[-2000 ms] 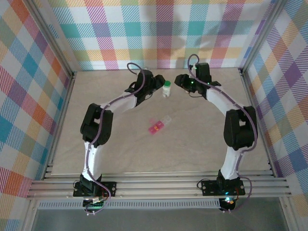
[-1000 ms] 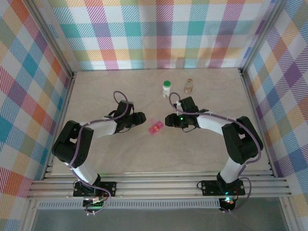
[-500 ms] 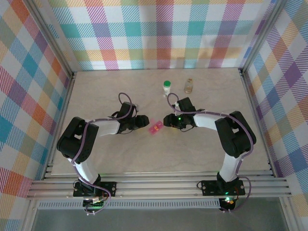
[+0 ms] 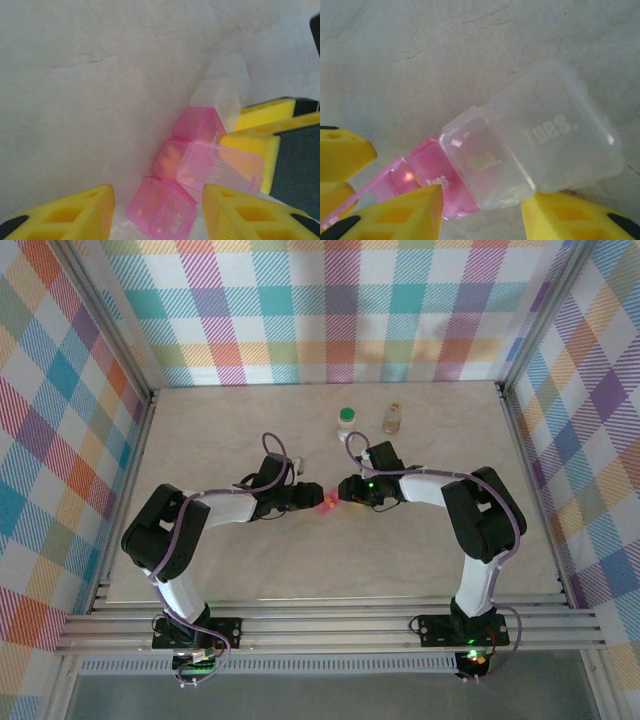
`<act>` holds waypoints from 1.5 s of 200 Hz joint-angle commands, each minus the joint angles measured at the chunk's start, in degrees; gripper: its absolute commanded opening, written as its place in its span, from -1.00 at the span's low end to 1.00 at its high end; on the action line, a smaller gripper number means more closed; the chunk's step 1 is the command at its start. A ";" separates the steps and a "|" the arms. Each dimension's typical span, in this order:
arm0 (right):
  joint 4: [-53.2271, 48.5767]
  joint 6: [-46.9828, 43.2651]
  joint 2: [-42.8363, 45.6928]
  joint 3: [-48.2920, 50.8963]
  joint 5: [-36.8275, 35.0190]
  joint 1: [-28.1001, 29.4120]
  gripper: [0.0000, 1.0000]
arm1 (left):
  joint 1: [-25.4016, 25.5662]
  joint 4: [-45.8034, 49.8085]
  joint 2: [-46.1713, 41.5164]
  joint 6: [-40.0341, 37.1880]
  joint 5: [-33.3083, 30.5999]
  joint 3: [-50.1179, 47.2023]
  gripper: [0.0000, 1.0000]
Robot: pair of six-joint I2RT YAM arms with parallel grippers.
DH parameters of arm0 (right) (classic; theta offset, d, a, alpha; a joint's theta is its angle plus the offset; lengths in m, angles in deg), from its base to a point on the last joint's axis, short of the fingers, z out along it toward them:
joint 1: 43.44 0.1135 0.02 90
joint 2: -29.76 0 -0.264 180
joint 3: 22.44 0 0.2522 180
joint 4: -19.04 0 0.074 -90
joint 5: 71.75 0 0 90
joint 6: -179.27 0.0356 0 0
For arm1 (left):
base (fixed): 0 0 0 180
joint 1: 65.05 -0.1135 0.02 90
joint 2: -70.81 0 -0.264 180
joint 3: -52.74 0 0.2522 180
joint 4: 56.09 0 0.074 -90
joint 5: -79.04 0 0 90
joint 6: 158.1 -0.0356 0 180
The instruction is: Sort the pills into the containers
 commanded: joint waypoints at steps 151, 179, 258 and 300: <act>4.96 5.44 10.12 4.94 3.33 -2.52 0.12 | 2.43 3.51 4.87 -2.11 -0.16 7.83 -0.04; 3.50 5.26 10.16 3.56 5.08 -2.43 0.14 | 2.87 3.76 5.71 -1.94 -0.23 8.37 -0.04; 4.85 6.93 7.74 4.63 6.13 -2.43 -0.04 | 5.16 5.29 8.16 -2.12 -1.71 10.75 -0.07; 4.90 7.23 6.21 5.57 5.47 -2.44 -0.11 | 5.16 4.72 9.13 -1.45 -2.17 9.97 -0.15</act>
